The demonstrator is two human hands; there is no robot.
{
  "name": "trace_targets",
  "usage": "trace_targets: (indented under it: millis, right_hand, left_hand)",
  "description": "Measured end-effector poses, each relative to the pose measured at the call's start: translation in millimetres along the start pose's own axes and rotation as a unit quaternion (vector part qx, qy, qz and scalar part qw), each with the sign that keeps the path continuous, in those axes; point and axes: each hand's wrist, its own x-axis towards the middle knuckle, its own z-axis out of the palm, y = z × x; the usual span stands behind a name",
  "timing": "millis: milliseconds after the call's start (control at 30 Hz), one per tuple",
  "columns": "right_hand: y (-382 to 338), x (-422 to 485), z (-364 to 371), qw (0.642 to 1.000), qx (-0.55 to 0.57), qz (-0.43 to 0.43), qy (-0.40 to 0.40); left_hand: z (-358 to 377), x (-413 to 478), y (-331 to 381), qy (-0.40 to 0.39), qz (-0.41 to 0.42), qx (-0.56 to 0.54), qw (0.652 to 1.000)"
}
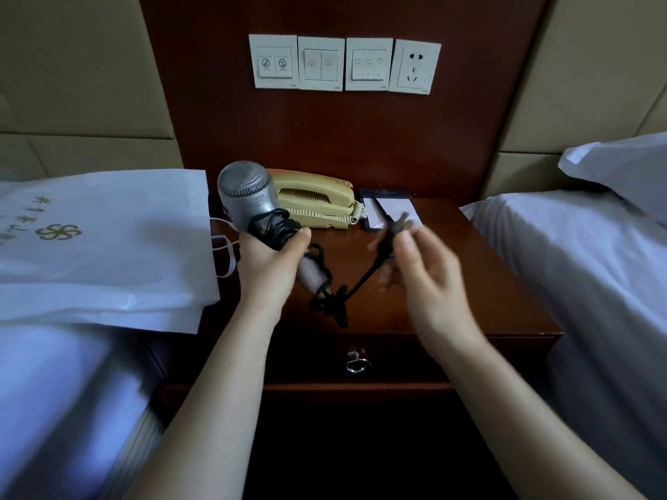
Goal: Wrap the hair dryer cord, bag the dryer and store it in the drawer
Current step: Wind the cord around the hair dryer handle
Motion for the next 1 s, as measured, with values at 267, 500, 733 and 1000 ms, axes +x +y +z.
trace_targets:
  millis: [267,500,733,1000]
  right_hand:
    - [-1.4,2.7,-0.1,0.999,0.028,0.019,-0.002]
    - [-1.4,5.1,-11.8,0.998,0.040,0.024,0.042]
    - [5.8,5.6,-6.8,0.999,-0.035,0.036,0.017]
    - [12.7,5.8,-4.4,0.991,-0.076,0.014,0.106]
  left_hand:
    - [6.3,-9.8,6.0,-0.018,0.091,0.130,0.987]
    - [30.9,-25.3,11.5,-0.116,0.153,0.161,0.968]
    - [26.7,-29.1,-1.9,-0.205,0.086,0.028,0.975]
    - [31.1,-32.0,1.3,-0.243,-0.029,-0.181,0.953]
